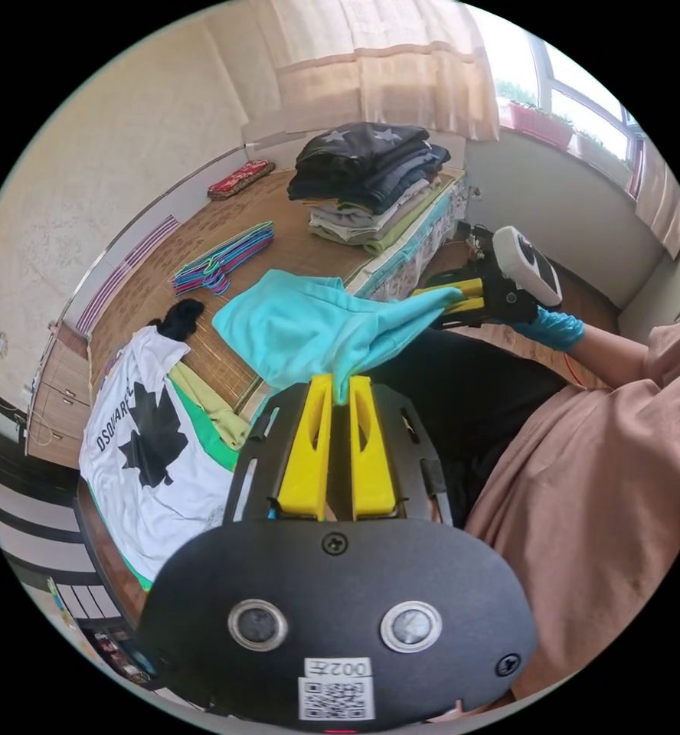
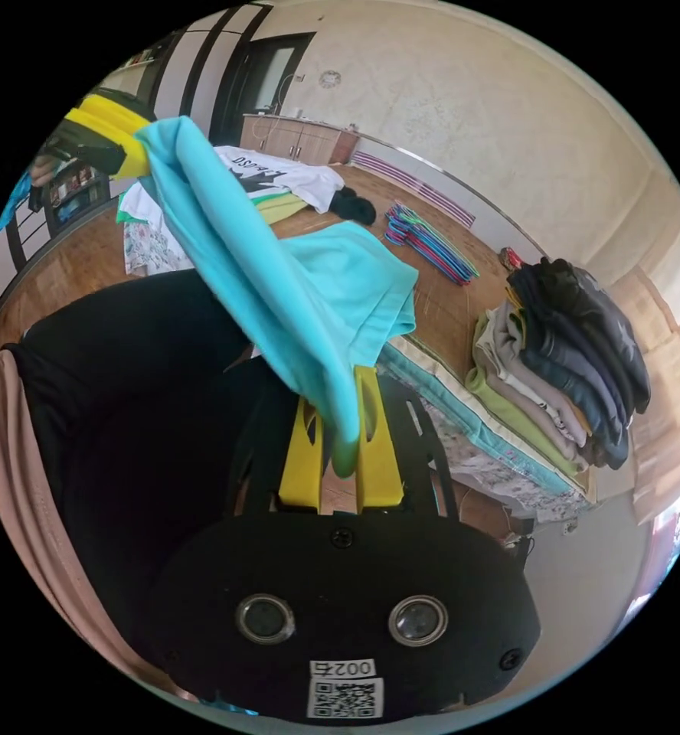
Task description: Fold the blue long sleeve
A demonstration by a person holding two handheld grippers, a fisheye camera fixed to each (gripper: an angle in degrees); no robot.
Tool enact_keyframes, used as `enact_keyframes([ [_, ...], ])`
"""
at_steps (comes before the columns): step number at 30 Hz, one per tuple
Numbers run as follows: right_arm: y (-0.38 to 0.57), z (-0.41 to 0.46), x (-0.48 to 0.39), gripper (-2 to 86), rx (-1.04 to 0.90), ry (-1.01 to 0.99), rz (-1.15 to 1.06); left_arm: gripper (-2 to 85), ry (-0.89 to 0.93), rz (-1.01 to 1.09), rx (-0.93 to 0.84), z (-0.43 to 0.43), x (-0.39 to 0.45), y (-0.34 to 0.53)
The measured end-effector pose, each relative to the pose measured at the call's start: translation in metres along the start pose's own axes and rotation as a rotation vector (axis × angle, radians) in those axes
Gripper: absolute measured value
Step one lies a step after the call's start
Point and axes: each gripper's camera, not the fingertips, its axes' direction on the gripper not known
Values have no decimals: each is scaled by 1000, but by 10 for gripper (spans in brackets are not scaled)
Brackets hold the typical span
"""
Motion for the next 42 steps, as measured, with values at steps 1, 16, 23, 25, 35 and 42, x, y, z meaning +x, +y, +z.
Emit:
enact_keyframes([
  [1,3,0,0,54,12,3,10,37,3,-4,0,0,-1,0],
  [16,7,-40,24,25,137,76,39,36,24,12,21,-22,-10,-13],
  [23,25,-31,18,26,109,42,44,37,40,3,-1,-10,-5,-7],
  [25,27,-30,17,27,114,36,46,37,39,-5,-1,-8,-4,-5],
  [35,36,-18,12,30,117,-2,38,36,99,-52,-8,7,-11,10],
  [42,28,-7,21,32,119,-7,34,37,167,-86,33,20,-27,11],
])
